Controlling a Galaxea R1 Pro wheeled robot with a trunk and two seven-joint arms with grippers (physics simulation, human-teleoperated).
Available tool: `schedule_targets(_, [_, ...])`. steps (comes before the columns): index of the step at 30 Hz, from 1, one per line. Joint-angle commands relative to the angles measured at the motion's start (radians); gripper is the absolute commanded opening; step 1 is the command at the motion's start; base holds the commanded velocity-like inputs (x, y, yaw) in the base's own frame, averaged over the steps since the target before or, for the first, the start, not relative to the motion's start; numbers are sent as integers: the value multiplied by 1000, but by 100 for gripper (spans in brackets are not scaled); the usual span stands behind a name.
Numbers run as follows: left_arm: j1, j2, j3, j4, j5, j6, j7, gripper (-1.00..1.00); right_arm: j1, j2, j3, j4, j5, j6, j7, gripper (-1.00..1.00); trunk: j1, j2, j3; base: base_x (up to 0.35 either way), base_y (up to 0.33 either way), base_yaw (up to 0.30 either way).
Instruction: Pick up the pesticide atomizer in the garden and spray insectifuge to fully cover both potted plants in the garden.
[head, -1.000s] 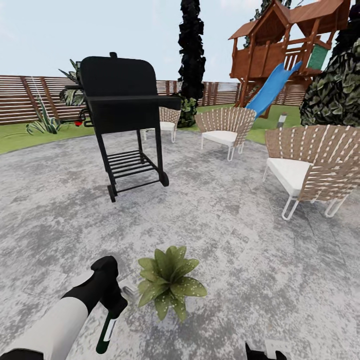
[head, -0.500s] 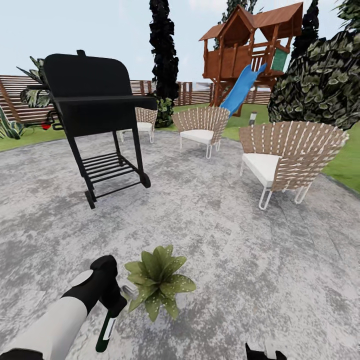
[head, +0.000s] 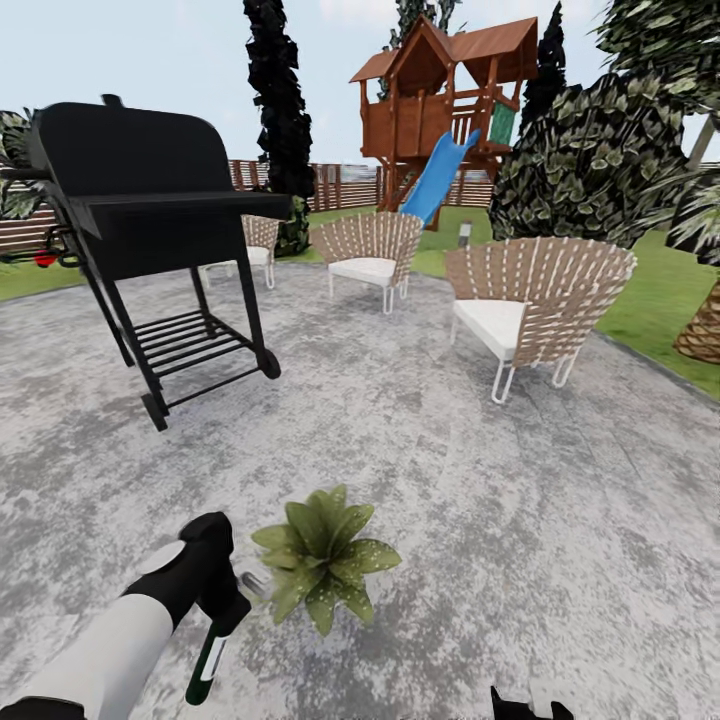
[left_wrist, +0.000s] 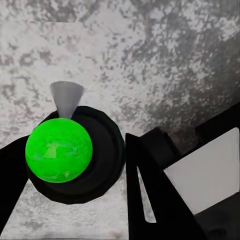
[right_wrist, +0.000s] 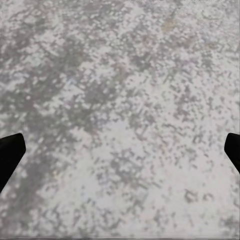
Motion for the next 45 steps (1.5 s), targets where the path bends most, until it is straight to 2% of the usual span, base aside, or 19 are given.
schedule_targets(1, [0, -2, -2, -3, -6, 8, 8, -100, -1, 0, -8, 1, 10, -4, -1, 100, 0, 0, -1, 59, 328, -9])
schedule_targets(6, [2, 1, -8, 2, -6, 7, 14, -100, -1, 0, -8, 1, 10, -3, -1, 100, 0, 0, -1, 18, 118, -1])
schedule_targets(12, [3, 2, -8, 83, -4, 5, 14, -100, -1, 0, -8, 1, 10, -3, 1, 100, 0, 0, -1, 0, 3, 0])
schedule_targets(15, [3, -1, -10, 77, -4, 4, 18, -100, -1, 1, -7, 2, 10, -3, 1, 100, 0, 0, -1, 0, 0, 0])
schedule_targets(18, [3, -7, 0, 64, 6, -8, 111, -100, -1, 2, -7, 3, 10, -3, 1, 100, 0, 0, -1, 0, 0, 0])
schedule_targets(21, [3, -17, 2, 69, 12, -61, 167, -100, -1, 1, -8, 3, 11, -3, 0, 100, 0, 0, -1, 0, 0, 0])
schedule_targets(28, [3, -21, 4, 43, 13, -94, 170, -100, -1, 0, -8, 4, 11, -4, -1, 100, 0, 0, -1, 0, 0, 0])
schedule_targets(36, [3, -21, 7, 33, 13, -93, 149, -100, -1, 0, -7, 4, 11, -3, -1, 100, 0, 0, -1, 46, 36, 0])
schedule_targets(45, [3, -17, 6, 34, 13, -93, 146, -100, -1, 0, -8, 4, 11, -3, -1, 100, 0, 0, -1, 82, 216, -26])
